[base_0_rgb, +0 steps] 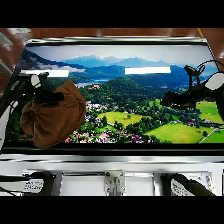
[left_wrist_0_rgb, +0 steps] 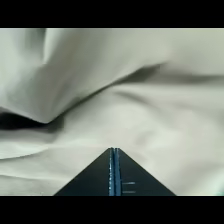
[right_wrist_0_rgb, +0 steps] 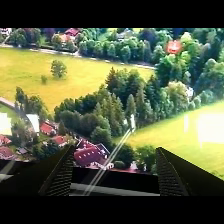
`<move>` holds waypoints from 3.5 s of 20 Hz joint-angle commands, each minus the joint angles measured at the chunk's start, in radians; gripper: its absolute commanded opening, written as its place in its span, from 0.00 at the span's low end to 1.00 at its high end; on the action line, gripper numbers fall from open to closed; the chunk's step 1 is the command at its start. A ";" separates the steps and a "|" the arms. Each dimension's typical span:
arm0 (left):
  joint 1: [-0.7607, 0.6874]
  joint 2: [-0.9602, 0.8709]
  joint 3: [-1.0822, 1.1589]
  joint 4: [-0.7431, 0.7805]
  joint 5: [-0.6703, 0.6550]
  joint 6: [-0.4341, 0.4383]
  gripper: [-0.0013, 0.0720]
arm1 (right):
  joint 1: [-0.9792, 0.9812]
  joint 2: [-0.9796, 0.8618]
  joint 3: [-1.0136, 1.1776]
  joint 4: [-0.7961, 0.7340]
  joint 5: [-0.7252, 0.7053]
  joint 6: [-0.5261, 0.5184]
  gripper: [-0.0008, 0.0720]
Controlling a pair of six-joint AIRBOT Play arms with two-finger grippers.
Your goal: Fold the shirts.
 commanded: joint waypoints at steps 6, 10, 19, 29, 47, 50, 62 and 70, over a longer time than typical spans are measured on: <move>0.108 0.192 0.013 0.163 -0.241 0.064 0.94 | 0.001 0.000 0.000 -0.003 0.026 -0.026 0.87; 0.291 0.193 -0.213 -0.068 -0.145 0.066 0.96 | 0.001 0.000 0.000 -0.003 0.033 -0.026 0.87; 0.323 0.090 -0.386 -0.206 0.177 0.066 0.96 | 0.001 0.000 0.000 -0.001 0.034 -0.026 0.87; 0.313 0.051 -0.384 -0.212 0.267 0.035 0.81 | 0.002 0.000 0.000 0.021 0.033 -0.024 0.87; -0.121 0.585 -0.171 -0.493 0.501 0.147 0.06 | 0.001 0.047 0.155 -0.076 0.057 -0.085 0.87; -0.321 0.608 -0.141 -0.503 0.602 0.087 0.06 | 0.001 0.112 0.292 -0.100 0.054 -0.085 0.87; -0.657 0.101 -0.134 -0.684 0.637 0.003 1.00 | 0.001 0.111 0.293 -0.262 0.207 -0.093 0.87; -0.021 0.242 -0.240 -0.453 -0.033 0.121 1.00 | -0.203 -0.106 0.051 -0.005 0.182 -0.169 0.87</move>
